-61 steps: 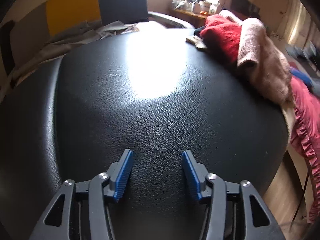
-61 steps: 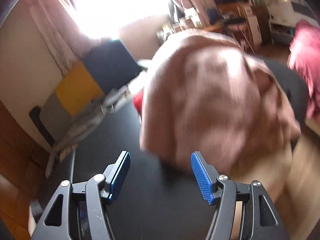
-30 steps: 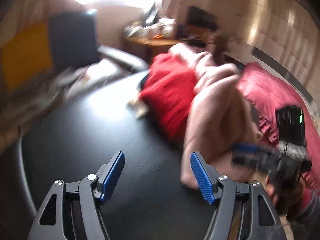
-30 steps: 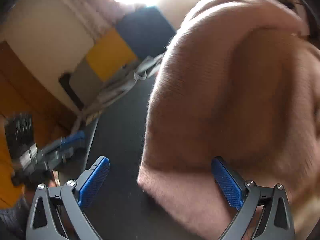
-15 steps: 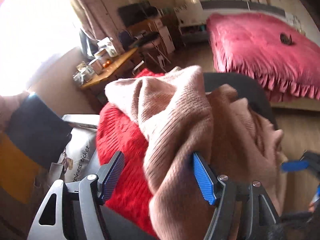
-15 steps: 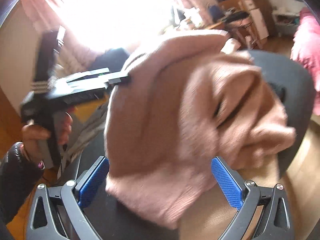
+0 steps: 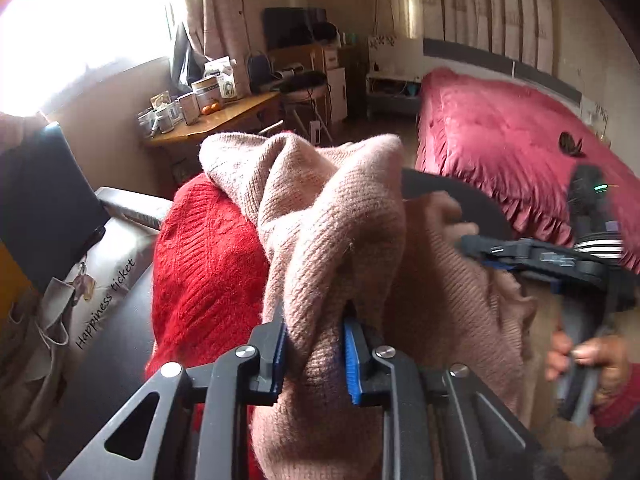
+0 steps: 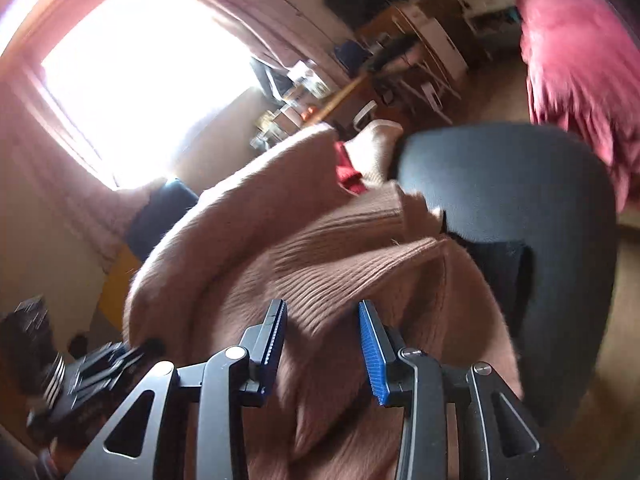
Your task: Fold clothes
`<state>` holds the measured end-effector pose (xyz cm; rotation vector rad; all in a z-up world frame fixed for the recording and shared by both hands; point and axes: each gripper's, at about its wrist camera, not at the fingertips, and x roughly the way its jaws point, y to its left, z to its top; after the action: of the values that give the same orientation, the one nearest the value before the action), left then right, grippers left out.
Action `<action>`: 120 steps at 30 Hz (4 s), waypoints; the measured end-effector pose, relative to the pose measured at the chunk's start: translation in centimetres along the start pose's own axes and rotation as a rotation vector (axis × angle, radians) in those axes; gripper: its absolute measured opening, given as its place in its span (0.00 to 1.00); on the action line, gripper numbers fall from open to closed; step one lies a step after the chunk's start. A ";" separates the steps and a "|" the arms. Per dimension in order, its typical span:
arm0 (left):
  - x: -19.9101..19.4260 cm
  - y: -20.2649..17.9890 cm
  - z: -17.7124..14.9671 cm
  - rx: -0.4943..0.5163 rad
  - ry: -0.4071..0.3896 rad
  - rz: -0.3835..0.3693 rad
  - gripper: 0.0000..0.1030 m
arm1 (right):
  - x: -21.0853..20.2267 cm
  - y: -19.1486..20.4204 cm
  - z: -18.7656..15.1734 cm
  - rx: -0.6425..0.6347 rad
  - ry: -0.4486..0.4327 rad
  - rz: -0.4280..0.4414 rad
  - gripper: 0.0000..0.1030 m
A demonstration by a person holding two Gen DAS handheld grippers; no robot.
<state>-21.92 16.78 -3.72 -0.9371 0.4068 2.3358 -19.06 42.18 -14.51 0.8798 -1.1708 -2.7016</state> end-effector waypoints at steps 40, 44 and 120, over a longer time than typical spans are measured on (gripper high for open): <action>-9.6 -8.1 -10.0 0.264 0.130 0.003 0.36 | -10.0 2.1 -13.0 0.109 0.192 0.300 0.81; -5.2 -8.6 -8.8 0.322 0.233 0.026 0.36 | -8.9 0.2 -13.1 0.168 0.206 0.256 0.82; -22.6 1.8 -27.8 -0.450 -0.037 0.037 0.50 | -1.0 26.9 -20.6 0.053 0.731 0.801 1.00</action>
<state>4.84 -6.89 -7.31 -1.0915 -0.1284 2.5247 -11.59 10.02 -6.76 0.9873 -1.0821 -1.5312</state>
